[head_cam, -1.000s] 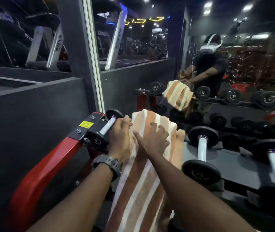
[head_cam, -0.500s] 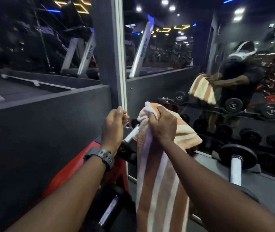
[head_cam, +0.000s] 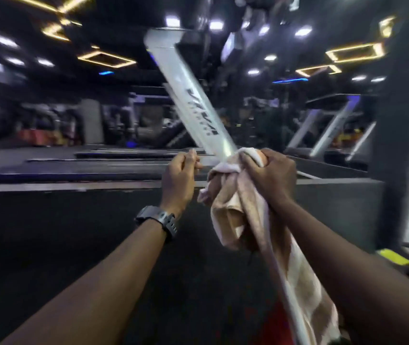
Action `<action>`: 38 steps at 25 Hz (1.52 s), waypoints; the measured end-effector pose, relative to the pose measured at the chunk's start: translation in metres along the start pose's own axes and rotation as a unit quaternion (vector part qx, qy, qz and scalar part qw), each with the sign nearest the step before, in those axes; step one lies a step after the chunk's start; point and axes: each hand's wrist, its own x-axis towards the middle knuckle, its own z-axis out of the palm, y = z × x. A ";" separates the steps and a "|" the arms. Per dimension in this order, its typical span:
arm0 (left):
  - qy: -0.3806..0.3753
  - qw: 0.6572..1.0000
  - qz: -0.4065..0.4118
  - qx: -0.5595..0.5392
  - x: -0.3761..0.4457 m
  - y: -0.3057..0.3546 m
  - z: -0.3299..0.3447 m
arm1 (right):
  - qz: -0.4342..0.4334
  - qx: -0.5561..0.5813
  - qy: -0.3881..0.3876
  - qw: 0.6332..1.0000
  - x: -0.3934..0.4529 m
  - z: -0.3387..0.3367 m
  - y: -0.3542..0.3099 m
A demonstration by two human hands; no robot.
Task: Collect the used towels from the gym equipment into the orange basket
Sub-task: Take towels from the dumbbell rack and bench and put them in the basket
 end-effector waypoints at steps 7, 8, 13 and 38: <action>0.211 0.958 -0.008 0.193 -0.027 0.000 -0.359 | -0.066 0.180 -0.128 0.973 -0.105 0.188 -0.253; 0.244 0.944 -0.015 0.219 -0.037 0.004 -0.405 | -0.075 0.208 -0.149 0.964 -0.125 0.209 -0.289; 0.375 0.874 -0.038 0.306 -0.088 0.017 -0.565 | -0.077 0.315 -0.239 0.915 -0.204 0.299 -0.431; 0.652 0.643 -0.070 0.396 -0.033 -0.103 -0.931 | -0.162 0.556 -0.440 0.686 -0.361 0.616 -0.861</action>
